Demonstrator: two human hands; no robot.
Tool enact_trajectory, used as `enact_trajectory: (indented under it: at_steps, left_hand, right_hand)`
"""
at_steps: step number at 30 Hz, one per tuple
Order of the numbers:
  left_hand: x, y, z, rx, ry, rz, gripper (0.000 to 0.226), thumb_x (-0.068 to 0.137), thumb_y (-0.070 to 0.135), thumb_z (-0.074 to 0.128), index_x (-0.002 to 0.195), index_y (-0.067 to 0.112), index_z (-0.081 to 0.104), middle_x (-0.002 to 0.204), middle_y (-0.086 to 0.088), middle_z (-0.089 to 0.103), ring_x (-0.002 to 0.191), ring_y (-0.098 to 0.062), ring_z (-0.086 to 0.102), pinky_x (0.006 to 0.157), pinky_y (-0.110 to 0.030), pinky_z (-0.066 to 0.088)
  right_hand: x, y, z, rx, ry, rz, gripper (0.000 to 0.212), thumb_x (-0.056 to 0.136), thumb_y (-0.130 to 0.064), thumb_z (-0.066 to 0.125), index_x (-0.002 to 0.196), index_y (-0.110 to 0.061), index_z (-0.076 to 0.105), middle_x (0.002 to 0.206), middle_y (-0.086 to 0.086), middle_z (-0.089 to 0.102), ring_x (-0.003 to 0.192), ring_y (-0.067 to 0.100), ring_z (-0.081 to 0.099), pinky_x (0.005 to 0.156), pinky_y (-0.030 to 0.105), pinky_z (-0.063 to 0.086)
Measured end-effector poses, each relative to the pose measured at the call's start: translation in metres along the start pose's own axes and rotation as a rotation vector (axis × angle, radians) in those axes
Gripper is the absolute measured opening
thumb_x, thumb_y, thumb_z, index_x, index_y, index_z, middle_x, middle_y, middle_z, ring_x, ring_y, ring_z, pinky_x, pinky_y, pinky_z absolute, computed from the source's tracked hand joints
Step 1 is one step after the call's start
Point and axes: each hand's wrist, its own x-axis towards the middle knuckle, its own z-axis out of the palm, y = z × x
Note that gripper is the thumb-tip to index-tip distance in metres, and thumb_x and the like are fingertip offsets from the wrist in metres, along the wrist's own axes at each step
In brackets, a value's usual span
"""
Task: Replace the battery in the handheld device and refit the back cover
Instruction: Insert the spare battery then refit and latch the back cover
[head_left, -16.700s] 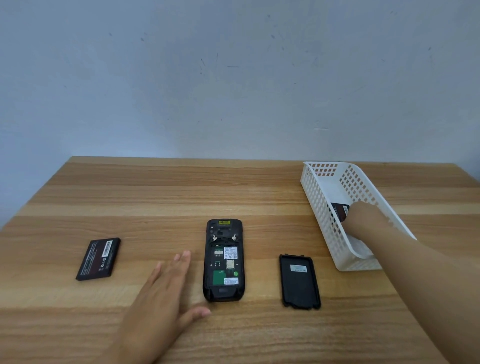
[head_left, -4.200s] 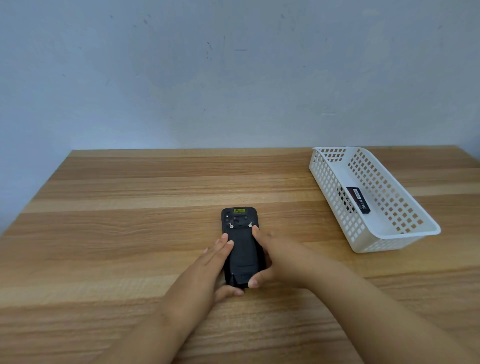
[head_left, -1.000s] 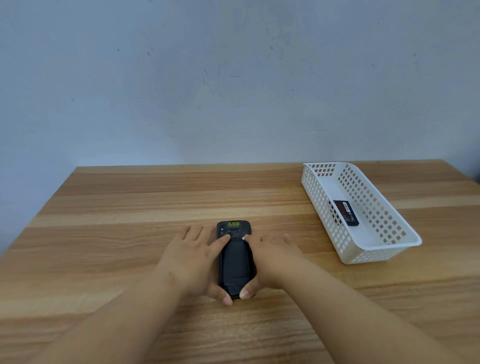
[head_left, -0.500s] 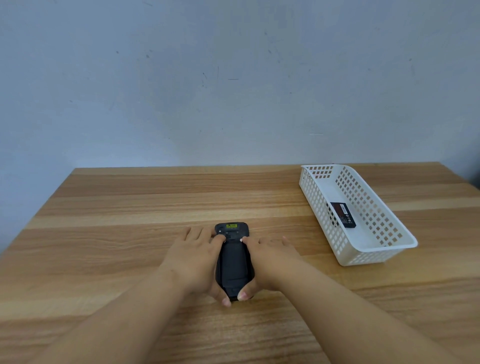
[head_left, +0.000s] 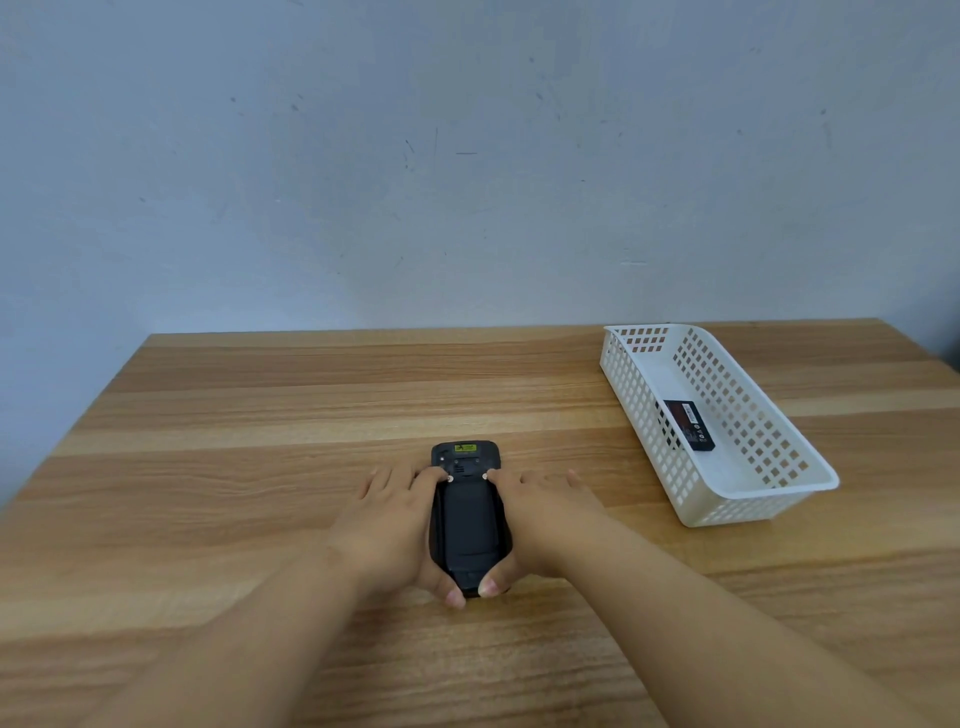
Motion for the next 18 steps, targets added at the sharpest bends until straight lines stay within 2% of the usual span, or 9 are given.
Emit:
enact_trajectory:
  at_steps: [4, 6, 9, 11, 12, 14, 16, 18]
  left_hand:
    - [0.000, -0.002, 0.003, -0.050, -0.003, -0.015, 0.122, 0.037, 0.062, 0.079, 0.136, 0.027, 0.016, 0.129, 0.003, 0.029, 0.122, -0.019, 0.024, 0.105, -0.033, 0.024]
    - [-0.003, -0.003, 0.006, -0.076, 0.008, -0.020, 0.121, 0.040, 0.061, 0.078, 0.137, 0.029, 0.013, 0.134, 0.004, 0.028, 0.125, -0.019, 0.023, 0.106, -0.034, 0.022]
    - [-0.009, -0.006, 0.011, -0.152, 0.046, -0.005, 0.118, 0.046, 0.060, 0.077, 0.139, 0.031, 0.011, 0.144, 0.009, 0.021, 0.131, -0.017, 0.019, 0.111, -0.039, 0.014]
    - [-0.013, -0.010, 0.019, -0.224, 0.077, 0.008, 0.117, 0.047, 0.063, 0.074, 0.140, 0.030, 0.011, 0.148, 0.010, 0.020, 0.135, -0.014, 0.016, 0.113, -0.043, 0.008]
    - [-0.015, -0.012, 0.024, -0.246, 0.089, 0.009, 0.119, 0.046, 0.070, 0.069, 0.141, 0.030, 0.010, 0.150, 0.010, 0.018, 0.137, -0.012, 0.012, 0.114, -0.044, 0.005]
    - [-0.019, -0.014, 0.034, -0.241, 0.116, 0.008, 0.128, 0.036, 0.092, 0.042, 0.142, 0.030, 0.007, 0.153, 0.008, 0.012, 0.138, -0.010, 0.002, 0.114, -0.041, 0.001]
    - [-0.024, -0.014, 0.044, -0.213, 0.147, -0.007, 0.132, 0.030, 0.098, 0.015, 0.142, 0.030, 0.005, 0.153, 0.008, 0.009, 0.137, -0.007, -0.002, 0.113, -0.039, -0.001]
    - [-0.029, -0.011, 0.051, -0.209, 0.186, -0.025, 0.125, 0.036, 0.096, 0.008, 0.142, 0.029, 0.005, 0.152, 0.009, 0.008, 0.135, -0.004, -0.004, 0.112, -0.038, -0.002]
  right_hand:
    - [-0.001, 0.000, 0.000, 0.015, 0.018, -0.007, 0.112, 0.053, -0.059, 0.079, 0.143, -0.025, 0.021, 0.142, 0.003, 0.044, 0.133, 0.027, 0.037, 0.113, 0.048, 0.017]
    - [-0.003, 0.002, 0.001, 0.045, 0.022, -0.010, 0.113, 0.055, -0.058, 0.078, 0.144, -0.026, 0.018, 0.144, 0.003, 0.041, 0.134, 0.026, 0.035, 0.113, 0.046, 0.016]
    - [-0.006, 0.006, 0.004, 0.114, 0.010, -0.012, 0.117, 0.058, -0.057, 0.077, 0.147, -0.030, 0.006, 0.149, 0.003, 0.032, 0.138, 0.026, 0.028, 0.116, 0.045, 0.013]
    - [-0.008, 0.010, 0.009, 0.179, 0.020, -0.012, 0.117, 0.058, -0.058, 0.076, 0.147, -0.031, 0.005, 0.149, 0.001, 0.031, 0.137, 0.025, 0.027, 0.114, 0.041, 0.021]
    - [-0.010, 0.011, 0.011, 0.239, 0.030, -0.008, 0.115, 0.058, -0.056, 0.077, 0.147, -0.030, 0.009, 0.149, -0.001, 0.031, 0.137, 0.024, 0.028, 0.111, 0.039, 0.027]
    - [-0.016, 0.014, 0.017, 0.376, 0.056, -0.007, 0.109, 0.060, -0.051, 0.079, 0.146, -0.027, 0.015, 0.150, -0.005, 0.030, 0.137, 0.019, 0.029, 0.106, 0.035, 0.033]
    - [-0.023, 0.015, 0.024, 0.457, 0.096, -0.019, 0.109, 0.063, -0.050, 0.077, 0.147, -0.026, 0.012, 0.153, -0.007, 0.024, 0.140, 0.015, 0.025, 0.110, 0.033, 0.028]
    - [-0.028, 0.015, 0.032, 0.488, 0.137, -0.030, 0.104, 0.069, -0.051, 0.073, 0.148, -0.027, 0.010, 0.156, -0.006, 0.019, 0.143, 0.015, 0.018, 0.114, 0.032, 0.019]
